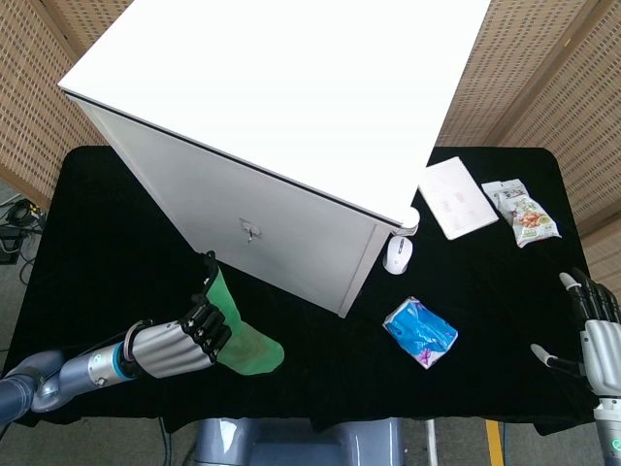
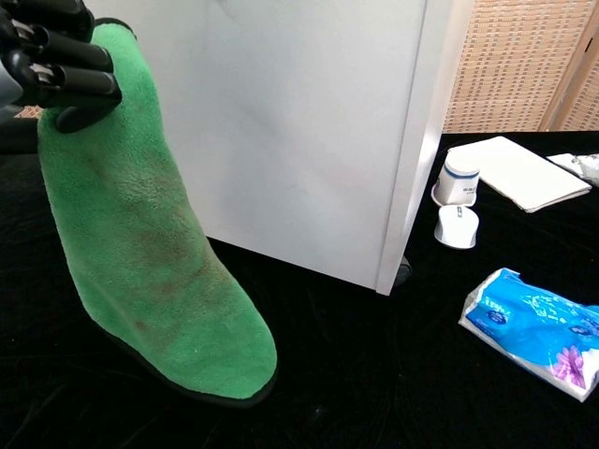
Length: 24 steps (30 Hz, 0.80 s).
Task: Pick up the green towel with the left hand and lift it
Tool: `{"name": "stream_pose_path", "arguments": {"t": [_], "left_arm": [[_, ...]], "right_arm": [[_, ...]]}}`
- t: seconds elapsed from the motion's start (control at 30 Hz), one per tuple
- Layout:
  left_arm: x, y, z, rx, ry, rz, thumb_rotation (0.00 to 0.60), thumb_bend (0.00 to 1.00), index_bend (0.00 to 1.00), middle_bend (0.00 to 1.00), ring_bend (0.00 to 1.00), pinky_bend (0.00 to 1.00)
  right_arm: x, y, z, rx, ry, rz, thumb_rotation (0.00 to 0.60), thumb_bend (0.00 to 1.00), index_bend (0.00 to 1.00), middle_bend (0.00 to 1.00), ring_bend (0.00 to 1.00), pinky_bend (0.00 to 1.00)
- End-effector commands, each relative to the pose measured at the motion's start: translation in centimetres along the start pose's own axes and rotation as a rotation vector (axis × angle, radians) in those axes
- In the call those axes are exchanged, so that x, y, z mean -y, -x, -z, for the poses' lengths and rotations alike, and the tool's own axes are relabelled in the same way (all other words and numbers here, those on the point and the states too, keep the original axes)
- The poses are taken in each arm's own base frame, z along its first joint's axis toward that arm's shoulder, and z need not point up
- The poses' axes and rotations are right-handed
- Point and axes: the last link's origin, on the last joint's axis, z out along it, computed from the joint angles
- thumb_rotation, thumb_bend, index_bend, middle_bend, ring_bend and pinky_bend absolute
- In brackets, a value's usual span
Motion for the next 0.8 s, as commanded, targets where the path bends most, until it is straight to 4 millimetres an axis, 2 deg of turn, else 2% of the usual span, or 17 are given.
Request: {"name": "stream_pose_path", "arguments": {"t": [0.03,0.27,0.47,0.8], "left_arm": [[0.3,-0.3,-1.3,-0.026,0.02,-0.022,0.6,0.45,0.79,0.81,0.67,0.6],[1.1,-1.0,-3.7,-0.05,0.017,-0.046,0.6,0.45,0.79,0.81,0.67,0.6],[1.5,-1.6,-4.9,-0.064,0.018,-0.064,0.6,0.45,0.79,0.81,0.67,0.6],[1.1,-0.6,-6.9,-0.034,0.0,-0.042,0.6,0.45,0.79,0.81,0.67,0.6]], "right_arm": [[0.0,0.0,0.0,-0.001,-0.001,0.0,0.6,0.12,0.0,0.0,0.0,0.0],[-0.1,-0.2,0.0,-0.004,0.003,-0.007,0.6,0.11,0.0,0.0,0.0,0.0],[-0.1,-0.2,0.0,-0.004,0.001,-0.007,0.6,0.12,0.0,0.0,0.0,0.0],[-0.1,-0.1,0.0,-0.002,0.001,-0.007,0.6,0.12,0.0,0.0,0.0,0.0]]}}
